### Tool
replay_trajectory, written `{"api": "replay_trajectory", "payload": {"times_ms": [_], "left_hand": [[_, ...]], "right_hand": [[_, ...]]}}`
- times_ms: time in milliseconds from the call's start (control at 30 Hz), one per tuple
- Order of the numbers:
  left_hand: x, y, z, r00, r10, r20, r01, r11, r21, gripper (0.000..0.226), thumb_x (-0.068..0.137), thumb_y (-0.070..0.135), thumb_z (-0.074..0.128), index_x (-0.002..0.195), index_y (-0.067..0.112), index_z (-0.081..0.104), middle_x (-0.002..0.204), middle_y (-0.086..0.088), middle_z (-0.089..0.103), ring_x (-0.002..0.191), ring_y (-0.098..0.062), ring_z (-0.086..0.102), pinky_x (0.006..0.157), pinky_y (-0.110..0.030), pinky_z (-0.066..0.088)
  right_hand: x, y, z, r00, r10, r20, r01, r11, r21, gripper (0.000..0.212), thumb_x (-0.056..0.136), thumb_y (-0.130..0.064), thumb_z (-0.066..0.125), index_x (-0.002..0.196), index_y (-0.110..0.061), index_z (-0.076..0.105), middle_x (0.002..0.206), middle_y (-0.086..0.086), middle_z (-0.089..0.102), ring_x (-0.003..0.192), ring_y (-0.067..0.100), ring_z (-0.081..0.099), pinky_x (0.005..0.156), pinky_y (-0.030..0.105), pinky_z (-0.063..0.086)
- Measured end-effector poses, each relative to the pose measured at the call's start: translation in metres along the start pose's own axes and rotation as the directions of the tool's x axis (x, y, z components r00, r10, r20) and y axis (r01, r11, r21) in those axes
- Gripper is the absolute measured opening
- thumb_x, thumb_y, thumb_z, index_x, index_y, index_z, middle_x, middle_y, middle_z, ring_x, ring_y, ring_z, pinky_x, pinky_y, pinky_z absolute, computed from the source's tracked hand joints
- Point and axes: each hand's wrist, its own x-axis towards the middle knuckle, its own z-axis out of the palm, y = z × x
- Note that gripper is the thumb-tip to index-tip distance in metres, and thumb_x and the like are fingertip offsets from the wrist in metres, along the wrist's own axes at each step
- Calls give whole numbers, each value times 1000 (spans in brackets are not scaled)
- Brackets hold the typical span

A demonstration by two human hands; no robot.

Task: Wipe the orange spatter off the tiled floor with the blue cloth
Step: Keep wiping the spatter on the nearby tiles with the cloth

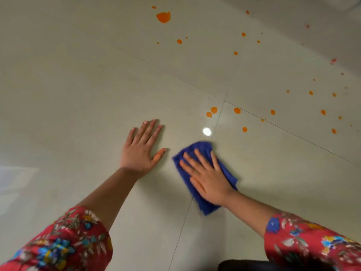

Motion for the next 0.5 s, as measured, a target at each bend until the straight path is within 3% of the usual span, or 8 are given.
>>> {"api": "replay_trajectory", "payload": {"times_ms": [67,133,200,267,367,433,500], "left_hand": [[0,1,-1,1000,-11,21,11,1000,-2,71,92,63,21,154,30,7,161,9,2,148,-13,0,119,-37,2],[1,3,-3,998,-21,58,22,1000,-15,71,92,63,17,154,31,1,161,10,-5,148,-12,-6,119,-37,-1],[1,5,-10,993,-32,111,33,999,-8,71,92,62,14,153,31,-5,160,10,-12,147,-12,-11,120,-38,-3],[3,11,-19,983,-62,174,65,998,-13,71,94,59,20,153,29,-7,159,9,-16,147,-13,-12,120,-38,-2],[5,21,-32,966,-103,237,107,994,-7,72,96,57,25,153,27,-6,160,6,-16,148,-15,-10,120,-37,1],[4,26,-40,946,-120,302,126,992,-2,73,96,59,24,153,27,-6,160,6,-15,148,-15,-9,120,-37,2],[3,33,-45,933,-146,330,159,987,-12,72,96,59,24,153,27,-4,160,6,-14,148,-14,-7,120,-38,3]], "right_hand": [[-44,11,3,989,18,148,-18,1000,0,56,103,-42,17,155,-32,0,163,-9,-3,151,24,0,116,57,11],[-60,44,-9,952,201,231,-208,978,7,55,102,-48,7,149,-36,-19,159,-11,-22,148,21,-17,116,58,16],[-67,74,-35,845,348,406,-385,923,9,57,101,-51,12,137,-43,-32,149,-16,-38,143,15,-29,120,51,6],[-67,86,-60,769,365,525,-453,890,44,62,102,-52,19,140,-42,-29,147,-18,-38,144,11,-26,121,47,0],[-67,83,-75,732,390,558,-572,797,193,63,101,-53,21,147,-42,-22,148,-21,-35,140,4,-23,119,53,-1],[-71,74,-64,712,418,565,-647,703,295,62,102,-51,22,149,-39,-16,155,-14,-29,144,11,-23,120,50,-3],[-70,62,-50,714,468,521,-670,674,312,61,103,-49,21,151,-35,-13,159,-7,-25,147,20,-22,120,46,-6]]}}
